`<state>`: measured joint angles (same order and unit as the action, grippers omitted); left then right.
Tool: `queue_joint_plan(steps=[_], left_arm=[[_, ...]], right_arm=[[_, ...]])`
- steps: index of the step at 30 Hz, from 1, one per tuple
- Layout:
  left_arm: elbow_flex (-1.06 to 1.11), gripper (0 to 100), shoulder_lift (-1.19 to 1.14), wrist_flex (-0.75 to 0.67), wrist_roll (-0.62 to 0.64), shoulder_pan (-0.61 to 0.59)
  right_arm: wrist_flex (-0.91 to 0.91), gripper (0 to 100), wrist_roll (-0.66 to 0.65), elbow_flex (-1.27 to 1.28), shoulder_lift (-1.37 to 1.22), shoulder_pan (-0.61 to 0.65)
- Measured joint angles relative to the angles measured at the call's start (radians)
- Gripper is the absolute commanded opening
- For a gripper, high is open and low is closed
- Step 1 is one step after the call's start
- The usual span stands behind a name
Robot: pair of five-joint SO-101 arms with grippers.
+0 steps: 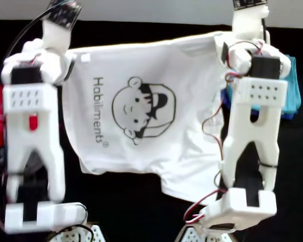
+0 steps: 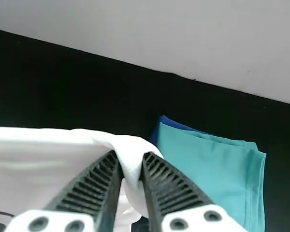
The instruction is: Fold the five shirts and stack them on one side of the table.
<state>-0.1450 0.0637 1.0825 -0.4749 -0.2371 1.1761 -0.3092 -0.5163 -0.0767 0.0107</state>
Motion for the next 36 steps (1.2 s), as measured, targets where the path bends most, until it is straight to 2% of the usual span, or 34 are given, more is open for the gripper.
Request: queue_joint_plan(steps=[4,8,10,16,22,29,32,36], left_arm=[[-0.218,2,-0.245,0.06,0.0,0.005],[-0.393,11,-0.423,0.129,0.0,0.005],[-0.466,14,-0.474,0.192,0.0,0.003],[-0.669,15,-0.494,0.387,0.0,-0.002],[-0.825,15,-0.494,0.638,0.0,-0.002],[-0.787,15,-0.396,0.686,0.0,-0.015],[-0.661,15,-0.23,0.686,0.0,-0.015],[-0.391,15,0.015,0.687,0.0,-0.011]], right_arm=[[-0.006,3.6,0.002,0.0,-0.078,0.015],[0.009,19.6,0.002,0.009,-0.126,0.032],[0.032,24.4,0.002,0.009,-0.13,0.037],[0.083,24.5,0.002,0.009,-0.13,0.049],[0.181,24.5,0.002,0.008,-0.124,0.049],[0.203,24.5,0.002,0.008,0.037,0.049],[0.222,24.5,0.002,0.008,0.115,0.055],[0.307,24.5,0.002,0.008,0.189,0.08]])
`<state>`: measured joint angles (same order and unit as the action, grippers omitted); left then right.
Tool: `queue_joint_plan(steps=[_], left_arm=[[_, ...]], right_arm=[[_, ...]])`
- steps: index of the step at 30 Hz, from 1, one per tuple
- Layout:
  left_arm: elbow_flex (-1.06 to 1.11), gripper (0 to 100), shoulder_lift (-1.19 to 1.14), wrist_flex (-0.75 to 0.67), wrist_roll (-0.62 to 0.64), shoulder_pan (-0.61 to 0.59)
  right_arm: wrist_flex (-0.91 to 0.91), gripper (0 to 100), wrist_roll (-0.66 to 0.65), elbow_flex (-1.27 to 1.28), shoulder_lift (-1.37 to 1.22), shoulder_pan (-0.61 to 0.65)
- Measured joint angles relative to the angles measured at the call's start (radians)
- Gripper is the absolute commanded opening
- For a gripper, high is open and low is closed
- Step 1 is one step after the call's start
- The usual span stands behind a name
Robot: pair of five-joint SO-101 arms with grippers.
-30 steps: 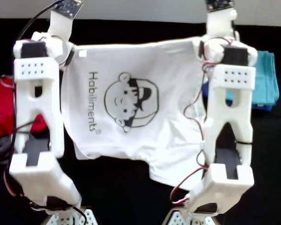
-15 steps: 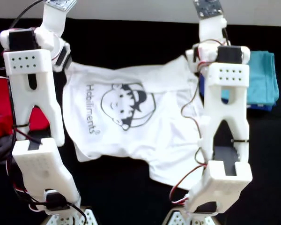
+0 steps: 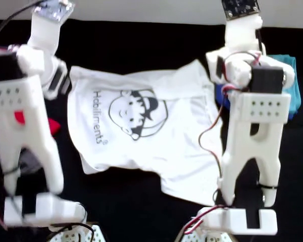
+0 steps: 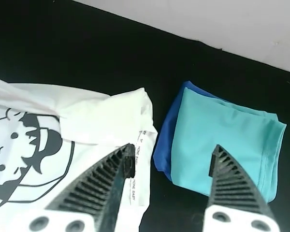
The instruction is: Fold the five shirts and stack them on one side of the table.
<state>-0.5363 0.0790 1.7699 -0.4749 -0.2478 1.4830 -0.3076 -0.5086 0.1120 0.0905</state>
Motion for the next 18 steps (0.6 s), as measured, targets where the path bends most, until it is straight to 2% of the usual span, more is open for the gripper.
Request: queue_joint_plan(steps=[5,13,18], left_arm=[[0.377,15,0.207,0.002,-0.006,0.014],[0.87,15,0.265,-0.011,-0.172,0.012],[1.073,15,0.265,-0.147,-0.138,0.012]], right_arm=[[0.107,24.5,0.0,0.0,0.048,0.032],[0.261,24.5,0.0,0.0,0.137,0.098],[0.267,24.5,0.0,0.006,0.192,0.106]])
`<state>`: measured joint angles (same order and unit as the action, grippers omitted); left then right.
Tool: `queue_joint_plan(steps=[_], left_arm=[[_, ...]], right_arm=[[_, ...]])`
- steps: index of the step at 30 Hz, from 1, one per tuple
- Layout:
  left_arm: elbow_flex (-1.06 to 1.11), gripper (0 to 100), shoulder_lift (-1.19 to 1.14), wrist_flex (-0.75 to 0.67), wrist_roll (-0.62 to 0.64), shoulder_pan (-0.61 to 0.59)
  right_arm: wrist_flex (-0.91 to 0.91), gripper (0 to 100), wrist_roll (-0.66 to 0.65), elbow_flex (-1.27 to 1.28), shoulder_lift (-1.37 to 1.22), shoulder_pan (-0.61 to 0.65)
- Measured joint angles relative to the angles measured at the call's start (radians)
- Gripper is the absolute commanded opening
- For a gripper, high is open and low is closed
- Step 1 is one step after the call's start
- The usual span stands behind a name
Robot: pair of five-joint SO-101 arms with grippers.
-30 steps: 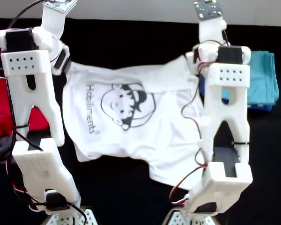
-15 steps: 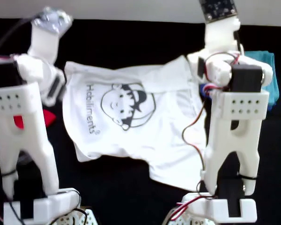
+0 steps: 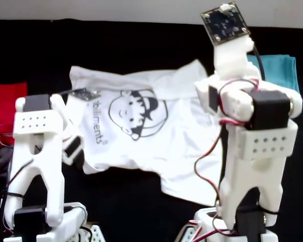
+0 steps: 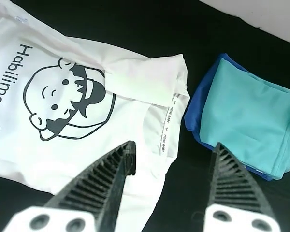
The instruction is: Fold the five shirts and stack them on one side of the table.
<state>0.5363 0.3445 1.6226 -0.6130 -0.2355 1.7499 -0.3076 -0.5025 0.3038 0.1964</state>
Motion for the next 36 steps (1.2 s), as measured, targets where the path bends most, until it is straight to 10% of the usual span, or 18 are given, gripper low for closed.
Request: queue_joint_plan(steps=[16,36], left_arm=[[0.178,15,0.0,-0.354,0.325,0.233],[0.216,15,0.003,-0.216,0.331,0.232]], right_arm=[[-0.152,24.5,0.0,0.804,0.41,0.0],[-0.299,24.5,0.0,1.3,0.755,0.0]])
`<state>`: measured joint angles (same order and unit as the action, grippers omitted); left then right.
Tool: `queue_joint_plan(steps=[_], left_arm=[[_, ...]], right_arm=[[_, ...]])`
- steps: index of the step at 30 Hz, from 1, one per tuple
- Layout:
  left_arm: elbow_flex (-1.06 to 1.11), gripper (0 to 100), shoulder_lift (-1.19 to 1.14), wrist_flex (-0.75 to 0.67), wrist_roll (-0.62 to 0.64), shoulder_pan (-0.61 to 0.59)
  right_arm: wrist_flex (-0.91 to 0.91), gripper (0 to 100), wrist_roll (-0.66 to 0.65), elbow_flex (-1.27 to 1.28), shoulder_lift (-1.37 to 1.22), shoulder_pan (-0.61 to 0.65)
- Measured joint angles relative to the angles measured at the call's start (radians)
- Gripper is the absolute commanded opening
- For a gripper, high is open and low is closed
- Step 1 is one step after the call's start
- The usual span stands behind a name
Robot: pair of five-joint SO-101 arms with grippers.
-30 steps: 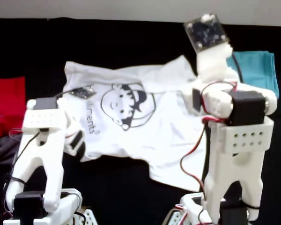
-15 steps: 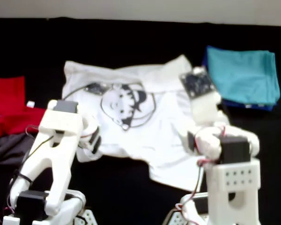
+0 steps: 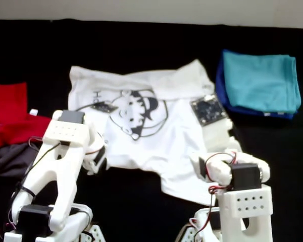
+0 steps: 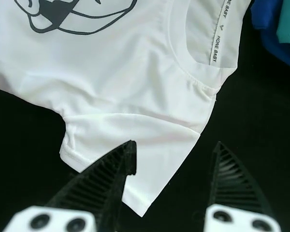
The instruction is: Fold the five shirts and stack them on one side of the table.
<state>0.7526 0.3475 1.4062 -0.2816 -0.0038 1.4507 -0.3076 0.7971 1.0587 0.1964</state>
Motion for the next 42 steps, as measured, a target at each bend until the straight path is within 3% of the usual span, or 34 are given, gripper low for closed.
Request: queue_joint_plan(steps=[7,11,15,18,26,36,42], left_arm=[[0.078,15,0.0,-0.166,0.0,0.0],[0.16,15,0.0,-0.302,-0.071,-0.003],[0.157,0,0.0,-0.371,-0.097,-0.057],[0.121,1,0.0,-0.385,-0.103,-0.081],[0.015,1,0.0,-0.384,-0.103,-0.087],[-0.293,1,0.0,-0.109,-0.106,-0.087],[-0.354,1,0.0,-0.074,-0.106,-0.087]], right_arm=[[-0.028,24.5,0.0,0.034,0.0,0.0],[-0.028,24.5,0.0,0.034,0.0,0.0],[-0.046,24.5,0.0,0.058,0.0,0.0],[-0.115,24.5,0.0,0.14,0.0,0.0],[-0.327,24.5,0.0,0.408,0.0,0.0],[-0.428,25.2,-0.066,0.606,0.0,0.002],[-0.45,31.2,-0.048,0.621,0.0,0.002]])
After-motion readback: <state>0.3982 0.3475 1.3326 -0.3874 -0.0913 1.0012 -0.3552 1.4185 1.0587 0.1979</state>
